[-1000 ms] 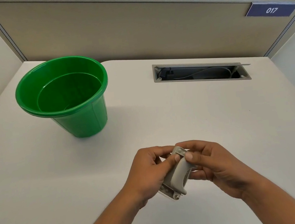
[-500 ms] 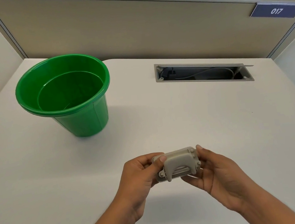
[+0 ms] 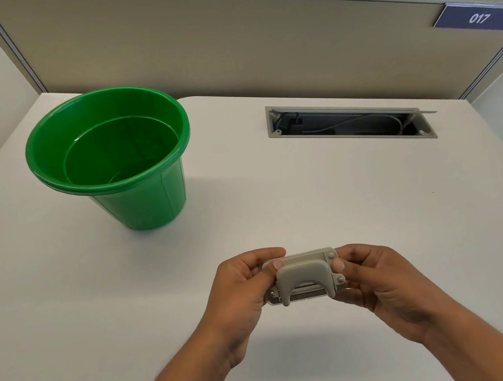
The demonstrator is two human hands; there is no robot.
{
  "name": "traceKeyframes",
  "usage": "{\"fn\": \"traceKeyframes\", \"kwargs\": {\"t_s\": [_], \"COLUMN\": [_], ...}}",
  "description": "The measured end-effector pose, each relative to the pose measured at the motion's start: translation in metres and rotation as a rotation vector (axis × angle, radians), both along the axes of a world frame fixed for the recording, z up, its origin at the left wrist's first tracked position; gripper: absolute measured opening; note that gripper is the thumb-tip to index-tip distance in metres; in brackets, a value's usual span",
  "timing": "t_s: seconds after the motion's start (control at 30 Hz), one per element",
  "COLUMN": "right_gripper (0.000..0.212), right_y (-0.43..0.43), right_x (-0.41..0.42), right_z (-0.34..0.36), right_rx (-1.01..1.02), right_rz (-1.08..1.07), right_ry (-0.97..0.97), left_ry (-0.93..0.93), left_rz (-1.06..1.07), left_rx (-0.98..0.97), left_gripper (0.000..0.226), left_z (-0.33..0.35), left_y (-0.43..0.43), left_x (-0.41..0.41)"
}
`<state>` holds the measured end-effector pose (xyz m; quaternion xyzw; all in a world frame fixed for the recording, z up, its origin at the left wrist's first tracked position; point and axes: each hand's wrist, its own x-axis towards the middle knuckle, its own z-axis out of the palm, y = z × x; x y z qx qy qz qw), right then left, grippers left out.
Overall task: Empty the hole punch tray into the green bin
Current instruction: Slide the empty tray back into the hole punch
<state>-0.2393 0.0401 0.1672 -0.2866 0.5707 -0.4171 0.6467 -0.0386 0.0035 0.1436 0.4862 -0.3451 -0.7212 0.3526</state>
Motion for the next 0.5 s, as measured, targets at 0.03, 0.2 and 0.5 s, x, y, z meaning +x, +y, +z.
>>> {"fn": "traceKeyframes", "kwargs": {"t_s": [0.03,0.2,0.5], "right_gripper": [0.057,0.047,0.034], "right_y": [0.000,0.001,0.003], "right_x": [0.000,0.002,0.010], "right_z": [0.000,-0.001,0.005], "right_rx": [0.008,0.060,0.119], "right_rz": [-0.007,-0.098,-0.135], "right_ry": [-0.005,-0.120,-0.155], "left_ry": [0.001,0.156,0.171], "left_rz": [-0.004,0.055,0.062], "left_rx": [-0.006,0.069,0.105], "left_gripper": [0.014,0.024,0.035], "left_z": [0.000,0.001,0.000], "left_y": [0.000,-0.001,0.007], "left_x": [0.000,-0.003,-0.009]}}
